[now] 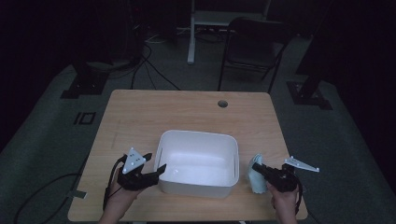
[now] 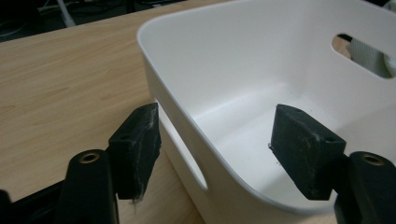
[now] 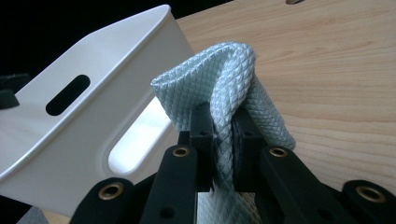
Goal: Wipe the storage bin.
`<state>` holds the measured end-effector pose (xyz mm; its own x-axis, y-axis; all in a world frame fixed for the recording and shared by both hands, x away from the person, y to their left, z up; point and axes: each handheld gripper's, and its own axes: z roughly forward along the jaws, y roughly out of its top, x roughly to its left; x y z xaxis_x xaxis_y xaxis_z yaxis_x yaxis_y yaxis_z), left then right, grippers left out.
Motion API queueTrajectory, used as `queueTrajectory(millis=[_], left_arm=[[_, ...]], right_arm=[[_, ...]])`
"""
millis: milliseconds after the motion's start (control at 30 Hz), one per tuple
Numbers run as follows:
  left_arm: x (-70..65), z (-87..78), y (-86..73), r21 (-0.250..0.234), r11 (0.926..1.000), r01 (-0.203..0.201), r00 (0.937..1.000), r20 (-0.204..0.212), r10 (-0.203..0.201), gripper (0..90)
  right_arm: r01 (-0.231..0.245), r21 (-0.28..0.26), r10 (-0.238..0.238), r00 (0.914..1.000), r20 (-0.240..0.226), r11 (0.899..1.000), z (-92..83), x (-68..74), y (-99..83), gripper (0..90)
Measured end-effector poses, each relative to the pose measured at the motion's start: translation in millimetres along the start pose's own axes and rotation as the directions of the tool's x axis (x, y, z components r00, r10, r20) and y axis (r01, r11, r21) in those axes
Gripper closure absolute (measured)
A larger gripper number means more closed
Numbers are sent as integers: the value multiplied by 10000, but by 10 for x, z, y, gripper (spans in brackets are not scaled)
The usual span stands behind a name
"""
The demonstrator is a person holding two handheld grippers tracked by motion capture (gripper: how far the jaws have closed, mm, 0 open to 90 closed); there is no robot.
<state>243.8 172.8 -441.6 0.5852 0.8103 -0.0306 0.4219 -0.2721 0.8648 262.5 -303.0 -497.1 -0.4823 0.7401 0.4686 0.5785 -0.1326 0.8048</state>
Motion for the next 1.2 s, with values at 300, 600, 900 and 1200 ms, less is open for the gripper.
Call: queueTrajectory(millis=[300, 600, 900, 1200], left_arm=[[319, 243, 248, -414, 9991, 66, 9998, 206, -58, 307], [574, 594, 505, -589, 9968, -541, 9952, 788, 586, 397], [638, 886, 582, 30, 9969, -789, 9929, 890, 783, 447], [727, 1027, 573, -118, 9979, -636, 9765, 2054, 647, 582]], right_arm=[[-32, -11, 32, 10000, -16, 10000, -10, -6, -2, 815], [-11, 28, 11, 10000, 3, 10000, -11, -16, -13, 806], [-57, 44, 57, 10000, 47, 10000, -12, -38, -21, 811], [-172, 20, 172, 9998, 73, 9999, -19, -83, -26, 812]])
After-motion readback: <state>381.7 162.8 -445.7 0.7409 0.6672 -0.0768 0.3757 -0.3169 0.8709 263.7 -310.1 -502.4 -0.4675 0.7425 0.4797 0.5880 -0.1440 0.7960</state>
